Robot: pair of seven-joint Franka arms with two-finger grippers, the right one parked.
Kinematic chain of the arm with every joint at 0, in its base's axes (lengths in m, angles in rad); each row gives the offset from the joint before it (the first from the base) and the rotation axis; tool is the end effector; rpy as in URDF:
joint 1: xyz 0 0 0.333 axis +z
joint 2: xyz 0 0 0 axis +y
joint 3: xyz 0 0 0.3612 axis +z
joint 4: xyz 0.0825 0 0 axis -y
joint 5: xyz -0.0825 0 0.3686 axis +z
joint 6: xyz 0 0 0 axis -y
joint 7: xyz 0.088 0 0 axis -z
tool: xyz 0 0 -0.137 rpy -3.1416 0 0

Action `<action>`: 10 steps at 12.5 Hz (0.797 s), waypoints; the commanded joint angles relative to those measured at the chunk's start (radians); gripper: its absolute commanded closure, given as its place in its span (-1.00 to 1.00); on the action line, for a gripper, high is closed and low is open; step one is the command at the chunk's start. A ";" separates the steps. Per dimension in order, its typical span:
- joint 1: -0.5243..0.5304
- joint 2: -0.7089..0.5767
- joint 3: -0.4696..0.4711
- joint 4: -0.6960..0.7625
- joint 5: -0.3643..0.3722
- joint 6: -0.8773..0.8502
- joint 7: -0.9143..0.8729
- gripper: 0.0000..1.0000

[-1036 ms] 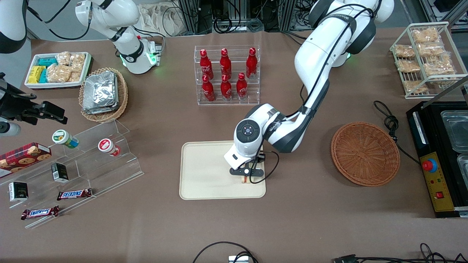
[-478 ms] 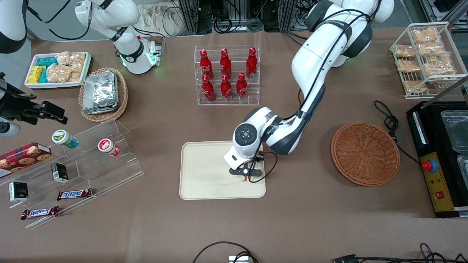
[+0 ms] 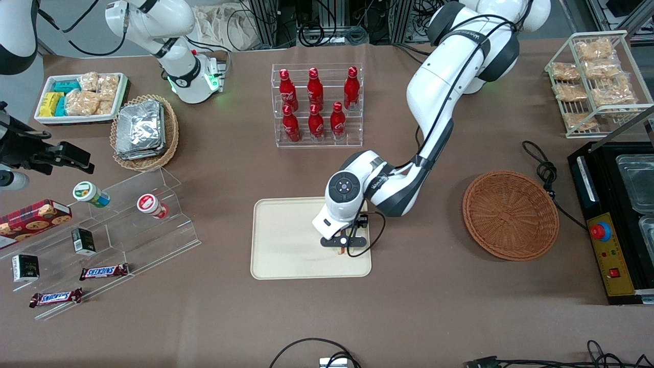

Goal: Place sandwich from basket to tray
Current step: 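Lower the sandwich onto the tray and open the left gripper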

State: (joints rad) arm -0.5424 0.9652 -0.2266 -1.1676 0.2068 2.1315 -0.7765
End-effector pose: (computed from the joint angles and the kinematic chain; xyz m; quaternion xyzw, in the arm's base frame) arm 0.6131 -0.4980 0.2173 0.9999 -0.0019 0.0045 0.0106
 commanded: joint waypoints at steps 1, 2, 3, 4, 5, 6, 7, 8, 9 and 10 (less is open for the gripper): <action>-0.007 -0.015 0.009 0.037 0.011 -0.011 -0.043 -1.00; -0.001 -0.035 0.010 0.039 0.008 -0.022 -0.044 -1.00; 0.004 -0.055 0.012 0.040 0.005 -0.047 -0.044 -1.00; 0.012 -0.077 0.012 0.043 0.005 -0.070 -0.046 -1.00; 0.034 -0.103 0.010 0.043 0.003 -0.093 -0.046 -1.00; 0.050 -0.132 0.010 0.043 0.003 -0.123 -0.047 -1.00; 0.062 -0.166 0.012 0.043 0.003 -0.163 -0.047 -1.00; 0.079 -0.204 0.012 0.043 0.008 -0.206 -0.047 -1.00; 0.090 -0.239 0.013 0.042 0.013 -0.243 -0.053 -1.00; 0.113 -0.276 0.013 0.040 0.017 -0.278 -0.052 -1.00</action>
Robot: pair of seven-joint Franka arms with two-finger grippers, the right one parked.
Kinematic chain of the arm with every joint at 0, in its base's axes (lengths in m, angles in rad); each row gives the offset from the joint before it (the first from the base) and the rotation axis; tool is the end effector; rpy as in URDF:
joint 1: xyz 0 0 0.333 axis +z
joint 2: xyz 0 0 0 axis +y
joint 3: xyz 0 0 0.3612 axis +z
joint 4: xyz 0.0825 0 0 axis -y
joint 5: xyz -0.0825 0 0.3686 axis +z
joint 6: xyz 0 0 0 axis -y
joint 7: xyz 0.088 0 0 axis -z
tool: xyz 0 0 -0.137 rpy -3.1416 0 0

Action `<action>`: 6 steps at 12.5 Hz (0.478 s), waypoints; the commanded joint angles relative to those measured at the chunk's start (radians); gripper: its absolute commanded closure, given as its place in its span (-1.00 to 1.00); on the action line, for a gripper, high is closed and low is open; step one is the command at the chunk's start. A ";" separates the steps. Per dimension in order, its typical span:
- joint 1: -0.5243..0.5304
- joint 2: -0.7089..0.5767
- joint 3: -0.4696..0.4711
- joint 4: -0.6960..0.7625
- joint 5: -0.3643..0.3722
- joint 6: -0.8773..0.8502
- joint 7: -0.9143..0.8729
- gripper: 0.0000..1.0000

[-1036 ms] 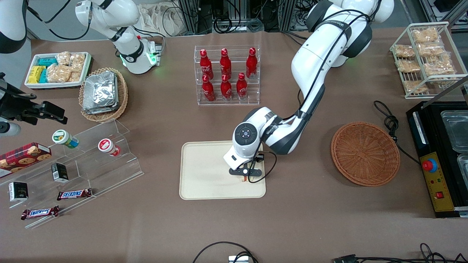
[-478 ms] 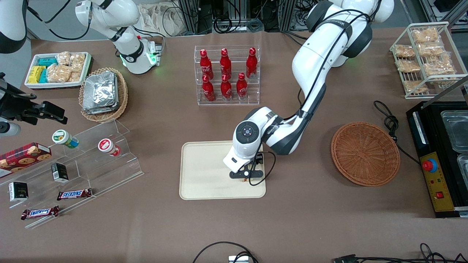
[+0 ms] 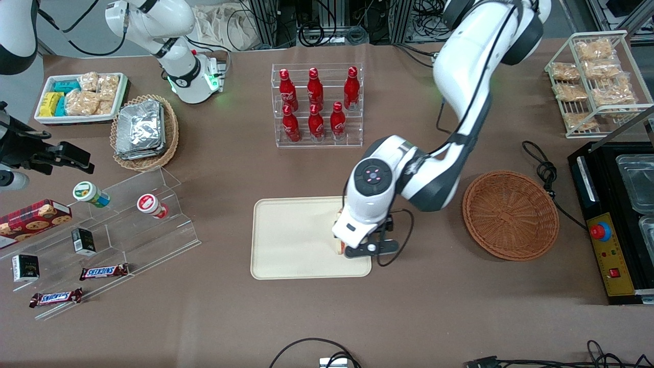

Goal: Place sandwich from basket to tray

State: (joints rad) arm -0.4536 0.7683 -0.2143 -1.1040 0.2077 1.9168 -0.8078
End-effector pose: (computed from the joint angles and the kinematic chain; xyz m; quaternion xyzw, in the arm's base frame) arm 0.6564 -0.4240 0.3793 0.9969 0.0691 0.0389 0.0010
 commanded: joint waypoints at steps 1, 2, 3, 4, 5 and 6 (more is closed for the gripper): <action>0.051 -0.114 0.001 -0.025 0.018 -0.100 -0.019 -1.00; 0.076 -0.145 0.001 -0.025 0.019 -0.129 -0.014 -1.00; 0.108 -0.174 0.001 -0.027 0.019 -0.154 -0.002 -1.00; 0.142 -0.196 0.000 -0.030 0.016 -0.177 0.002 -1.00; 0.162 -0.208 0.000 -0.028 0.016 -0.191 0.012 -1.00; 0.180 -0.228 0.001 -0.030 0.018 -0.206 0.045 -1.00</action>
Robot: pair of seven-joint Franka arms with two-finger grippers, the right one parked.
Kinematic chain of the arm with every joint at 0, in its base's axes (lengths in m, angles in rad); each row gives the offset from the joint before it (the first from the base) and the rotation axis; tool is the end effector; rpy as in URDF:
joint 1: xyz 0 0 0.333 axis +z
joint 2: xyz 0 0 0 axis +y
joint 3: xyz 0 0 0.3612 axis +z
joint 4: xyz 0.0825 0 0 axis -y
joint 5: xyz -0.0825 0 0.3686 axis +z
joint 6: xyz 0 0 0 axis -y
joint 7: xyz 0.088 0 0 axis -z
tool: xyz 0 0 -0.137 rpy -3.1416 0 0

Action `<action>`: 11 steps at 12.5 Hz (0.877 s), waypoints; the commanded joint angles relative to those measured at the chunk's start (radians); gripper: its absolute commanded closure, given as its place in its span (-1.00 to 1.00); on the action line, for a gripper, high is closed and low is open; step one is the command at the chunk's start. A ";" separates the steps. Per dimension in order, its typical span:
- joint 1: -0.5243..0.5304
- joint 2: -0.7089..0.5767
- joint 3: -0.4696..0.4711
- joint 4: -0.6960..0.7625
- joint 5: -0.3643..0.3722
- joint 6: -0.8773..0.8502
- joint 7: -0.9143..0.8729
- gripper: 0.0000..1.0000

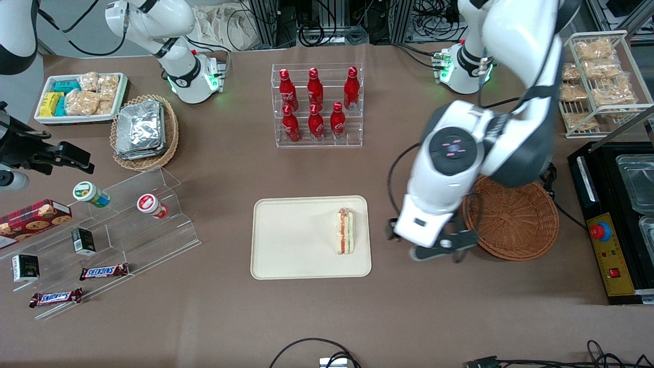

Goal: Place sandwich from basket to tray

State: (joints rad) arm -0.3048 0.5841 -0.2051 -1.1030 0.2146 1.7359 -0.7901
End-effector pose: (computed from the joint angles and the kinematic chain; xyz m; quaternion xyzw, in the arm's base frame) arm 0.6754 -0.2982 0.5014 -0.9880 -0.1431 -0.0537 0.0227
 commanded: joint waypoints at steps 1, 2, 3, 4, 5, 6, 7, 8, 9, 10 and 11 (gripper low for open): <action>0.061 -0.061 -0.010 -0.031 0.009 -0.050 0.070 -1.00; 0.088 -0.079 -0.010 -0.031 0.002 -0.085 0.109 -1.00; 0.127 -0.101 -0.011 -0.031 -0.007 -0.107 0.156 -1.00; 0.156 -0.118 -0.013 -0.032 -0.009 -0.127 0.202 -1.00; 0.176 -0.127 -0.013 -0.031 -0.021 -0.143 0.222 -1.00; 0.202 -0.141 -0.013 -0.032 -0.043 -0.153 0.233 -1.00; 0.216 -0.153 -0.013 -0.032 -0.050 -0.159 0.262 -1.00; 0.234 -0.165 -0.013 -0.031 -0.055 -0.177 0.297 -1.00; 0.257 -0.177 -0.013 -0.031 -0.070 -0.200 0.333 -1.00; 0.282 -0.199 -0.011 -0.043 -0.099 -0.209 0.371 -1.00; 0.306 -0.235 -0.011 -0.085 -0.110 -0.211 0.415 -1.00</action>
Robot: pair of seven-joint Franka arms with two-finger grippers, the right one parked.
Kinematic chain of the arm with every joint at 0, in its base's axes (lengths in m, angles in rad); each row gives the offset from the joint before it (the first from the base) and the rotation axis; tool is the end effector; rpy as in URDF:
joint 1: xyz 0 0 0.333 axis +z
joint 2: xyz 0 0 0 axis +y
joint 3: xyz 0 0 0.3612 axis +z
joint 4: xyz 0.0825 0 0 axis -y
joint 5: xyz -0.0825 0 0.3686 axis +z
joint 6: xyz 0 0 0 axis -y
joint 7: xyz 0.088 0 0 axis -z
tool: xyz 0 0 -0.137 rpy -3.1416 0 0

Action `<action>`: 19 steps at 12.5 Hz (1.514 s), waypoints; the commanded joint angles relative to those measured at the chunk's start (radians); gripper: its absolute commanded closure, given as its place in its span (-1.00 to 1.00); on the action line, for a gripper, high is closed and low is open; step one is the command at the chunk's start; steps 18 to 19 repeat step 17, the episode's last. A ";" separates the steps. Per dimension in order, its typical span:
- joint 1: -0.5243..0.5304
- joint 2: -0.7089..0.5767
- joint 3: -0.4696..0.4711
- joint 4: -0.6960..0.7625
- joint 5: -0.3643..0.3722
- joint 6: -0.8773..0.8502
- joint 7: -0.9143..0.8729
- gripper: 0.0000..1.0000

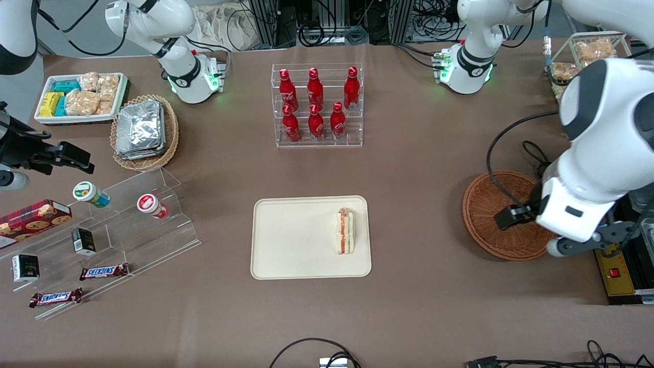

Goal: Place sandwich from basket to tray

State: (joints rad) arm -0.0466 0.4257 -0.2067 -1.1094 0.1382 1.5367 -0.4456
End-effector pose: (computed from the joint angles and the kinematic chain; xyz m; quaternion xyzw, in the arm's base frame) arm 0.6668 -0.1174 0.5908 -0.9938 -0.1078 -0.0133 0.0235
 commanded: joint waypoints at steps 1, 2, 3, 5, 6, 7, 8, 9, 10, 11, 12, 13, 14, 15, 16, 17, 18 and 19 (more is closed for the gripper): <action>0.063 -0.128 -0.007 -0.130 -0.034 -0.012 0.120 -1.00; 0.086 -0.169 -0.005 -0.171 -0.035 -0.012 0.161 -1.00; 0.103 -0.212 -0.005 -0.212 -0.035 -0.012 0.195 -1.00; 0.097 -0.295 0.047 -0.295 -0.042 -0.012 0.238 -1.00; 0.097 -0.341 0.052 -0.346 -0.042 -0.010 0.273 -1.00; 0.097 -0.382 0.061 -0.396 -0.042 -0.010 0.307 -1.00; 0.100 -0.422 0.069 -0.443 -0.051 -0.009 0.338 -1.00; 0.108 -0.461 0.076 -0.481 -0.087 -0.007 0.359 -1.00; 0.108 -0.484 0.108 -0.495 -0.115 -0.010 0.376 -1.00; 0.108 -0.495 0.112 -0.495 -0.118 -0.015 0.395 -1.00; 0.108 -0.498 0.112 -0.494 -0.120 -0.029 0.415 -1.00; 0.108 -0.492 0.113 -0.489 -0.120 -0.036 0.426 -1.00; 0.106 -0.487 0.113 -0.486 -0.120 -0.036 0.433 -1.00; 0.103 -0.486 0.113 -0.484 -0.118 -0.036 0.438 -1.00; 0.100 -0.486 0.113 -0.484 -0.118 -0.036 0.436 -1.00; 0.102 -0.483 0.113 -0.483 -0.120 -0.041 0.436 -1.00; 0.102 -0.483 0.113 -0.483 -0.120 -0.041 0.436 -1.00; 0.102 -0.483 0.113 -0.483 -0.120 -0.041 0.436 -1.00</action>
